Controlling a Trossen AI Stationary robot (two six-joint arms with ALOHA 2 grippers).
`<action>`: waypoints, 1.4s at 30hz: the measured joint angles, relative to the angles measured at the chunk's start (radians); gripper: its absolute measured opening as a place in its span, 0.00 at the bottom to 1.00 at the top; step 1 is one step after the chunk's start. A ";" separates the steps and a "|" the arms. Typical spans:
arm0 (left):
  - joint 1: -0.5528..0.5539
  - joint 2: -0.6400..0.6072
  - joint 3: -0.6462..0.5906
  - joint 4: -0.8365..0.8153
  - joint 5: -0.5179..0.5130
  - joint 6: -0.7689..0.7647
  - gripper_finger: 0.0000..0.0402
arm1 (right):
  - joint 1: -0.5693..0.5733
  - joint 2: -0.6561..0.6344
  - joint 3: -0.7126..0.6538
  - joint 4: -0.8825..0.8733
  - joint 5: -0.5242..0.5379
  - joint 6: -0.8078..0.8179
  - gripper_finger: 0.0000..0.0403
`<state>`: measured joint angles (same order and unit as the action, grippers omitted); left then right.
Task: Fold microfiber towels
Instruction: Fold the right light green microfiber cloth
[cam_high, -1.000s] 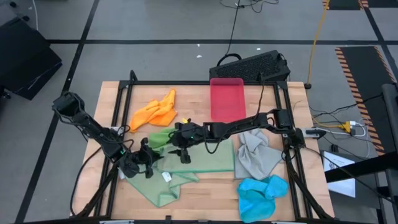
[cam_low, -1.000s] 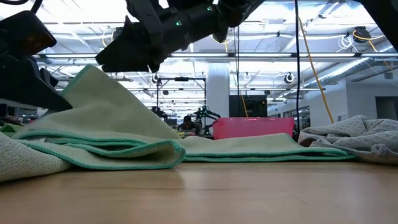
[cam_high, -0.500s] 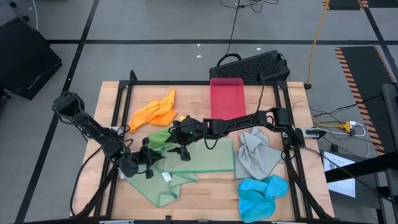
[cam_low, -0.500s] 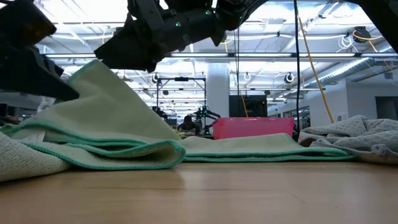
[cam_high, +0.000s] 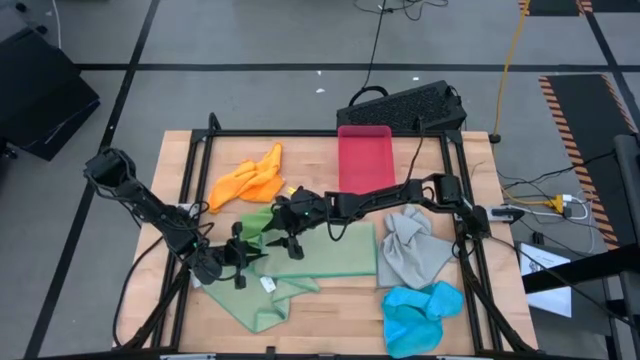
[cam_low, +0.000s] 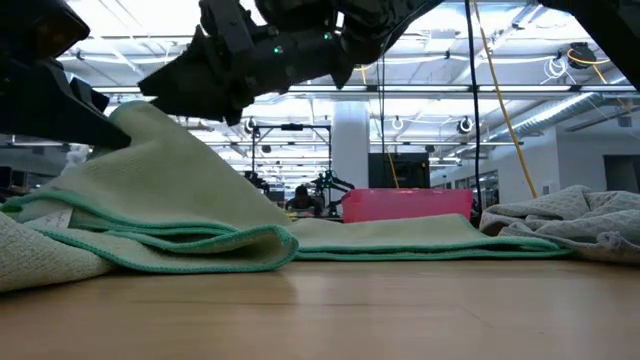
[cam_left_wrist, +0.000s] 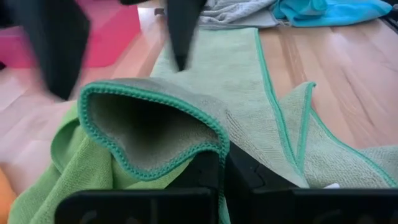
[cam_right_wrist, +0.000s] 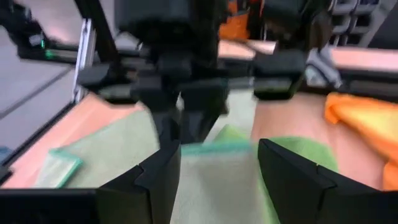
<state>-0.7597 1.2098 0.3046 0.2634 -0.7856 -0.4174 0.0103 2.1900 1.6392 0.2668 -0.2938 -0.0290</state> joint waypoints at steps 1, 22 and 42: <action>0.000 0.000 0.000 0.001 0.000 0.008 0.01 | -0.005 0.002 0.000 0.006 -0.013 0.014 0.52; 0.047 0.000 0.000 0.041 -0.001 0.187 0.01 | -0.022 0.018 -0.001 0.008 -0.209 0.039 0.24; 0.047 0.000 0.001 0.031 0.053 -0.061 0.26 | 0.035 -0.081 -0.001 -0.129 0.031 -0.084 0.01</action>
<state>-0.7128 1.2095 0.3054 0.2939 -0.7328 -0.4784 0.0452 2.1086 1.6382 0.1373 -0.2623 -0.1134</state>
